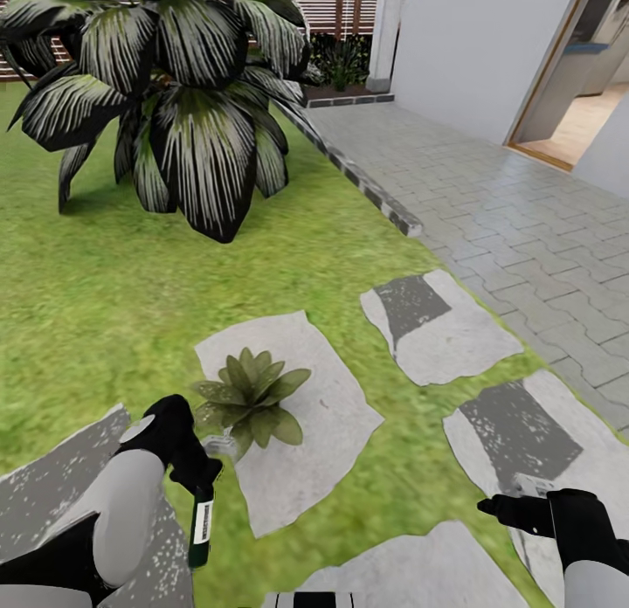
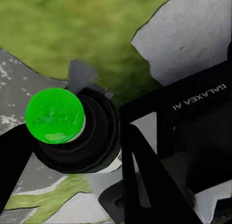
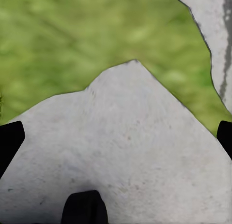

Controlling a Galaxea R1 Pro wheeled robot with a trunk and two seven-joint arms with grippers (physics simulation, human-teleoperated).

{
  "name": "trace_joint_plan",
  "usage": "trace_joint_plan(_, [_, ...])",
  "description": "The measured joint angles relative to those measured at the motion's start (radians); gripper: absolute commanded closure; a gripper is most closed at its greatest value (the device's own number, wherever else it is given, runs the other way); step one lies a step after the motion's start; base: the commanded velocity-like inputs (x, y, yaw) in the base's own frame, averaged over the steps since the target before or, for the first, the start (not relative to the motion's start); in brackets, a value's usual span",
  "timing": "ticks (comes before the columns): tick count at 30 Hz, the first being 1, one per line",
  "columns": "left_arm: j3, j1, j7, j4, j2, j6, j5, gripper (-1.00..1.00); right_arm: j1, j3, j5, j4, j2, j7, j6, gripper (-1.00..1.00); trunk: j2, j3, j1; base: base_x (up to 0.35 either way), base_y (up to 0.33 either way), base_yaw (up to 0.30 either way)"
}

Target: Pick up the pesticide atomizer in the garden and spray insectifuge to fully cover both potted plants in the garden.

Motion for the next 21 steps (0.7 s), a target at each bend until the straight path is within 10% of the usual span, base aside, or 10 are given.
trace_joint_plan(21, [0.001,0.0,-0.003,-0.054,-0.061,0.003,0.0,1.0,0.0,-0.001,0.0,0.0,0.0,-0.001,0.0,-1.0,0.0,-0.006,0.0,0.0,0.0,0.127])
